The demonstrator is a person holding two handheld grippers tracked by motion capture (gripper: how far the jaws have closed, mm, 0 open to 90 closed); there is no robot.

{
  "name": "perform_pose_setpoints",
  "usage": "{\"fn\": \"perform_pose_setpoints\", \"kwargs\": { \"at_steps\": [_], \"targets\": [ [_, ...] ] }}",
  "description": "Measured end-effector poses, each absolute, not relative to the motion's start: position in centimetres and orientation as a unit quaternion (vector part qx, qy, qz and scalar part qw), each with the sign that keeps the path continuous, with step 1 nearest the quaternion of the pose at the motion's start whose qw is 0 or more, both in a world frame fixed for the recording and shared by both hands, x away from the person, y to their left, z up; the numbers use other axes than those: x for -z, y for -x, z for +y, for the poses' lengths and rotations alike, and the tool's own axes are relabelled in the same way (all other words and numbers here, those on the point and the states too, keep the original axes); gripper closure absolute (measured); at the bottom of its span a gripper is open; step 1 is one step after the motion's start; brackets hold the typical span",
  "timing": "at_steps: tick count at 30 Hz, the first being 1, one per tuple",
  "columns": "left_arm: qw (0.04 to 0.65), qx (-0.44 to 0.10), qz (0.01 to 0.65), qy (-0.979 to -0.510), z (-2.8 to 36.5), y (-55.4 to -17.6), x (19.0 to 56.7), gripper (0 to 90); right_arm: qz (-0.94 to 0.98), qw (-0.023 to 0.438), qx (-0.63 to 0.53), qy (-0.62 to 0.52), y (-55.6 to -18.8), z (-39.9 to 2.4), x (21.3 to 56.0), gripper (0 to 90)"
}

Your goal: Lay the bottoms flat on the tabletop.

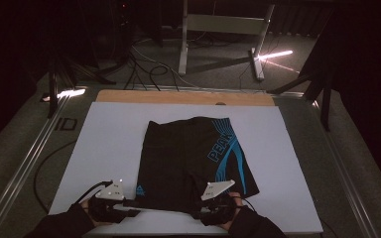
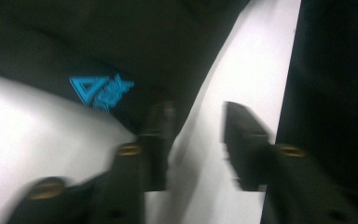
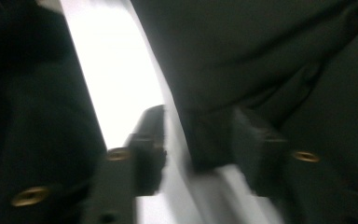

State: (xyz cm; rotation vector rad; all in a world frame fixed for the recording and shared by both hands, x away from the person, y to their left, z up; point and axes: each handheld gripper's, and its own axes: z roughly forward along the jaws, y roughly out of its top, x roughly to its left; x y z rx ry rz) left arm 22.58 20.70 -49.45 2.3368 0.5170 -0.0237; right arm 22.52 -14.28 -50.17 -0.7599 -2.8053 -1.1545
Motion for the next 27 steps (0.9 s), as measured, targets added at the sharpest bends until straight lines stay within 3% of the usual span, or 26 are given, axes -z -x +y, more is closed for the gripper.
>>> {"fn": "perform_pose_setpoints", "kwargs": {
  "at_steps": [5, 10, 18, 27],
  "targets": [
    [0.381, 0.006, 0.209, -0.901, 20.6, -22.7, 48.8, 45.0, -0.876, -0.017, 0.417, 0.241, -23.0, -15.6, 48.4, 30.8],
    [0.388, -0.002, 0.216, -0.896, 20.3, -22.9, 48.2, 27.2, -0.853, -0.039, 0.453, 0.255, -23.8, -17.8, 46.8, 17.0],
    [0.392, -0.009, 0.224, -0.892, 19.6, -23.7, 47.5, 8.2, -0.835, -0.093, 0.458, 0.289, -24.7, -20.9, 46.0, 13.7],
    [0.409, -0.005, 0.217, -0.886, 18.6, -24.7, 46.8, 4.5, -0.818, -0.127, 0.465, 0.314, -25.5, -23.3, 45.7, 13.6]
  ]
}}
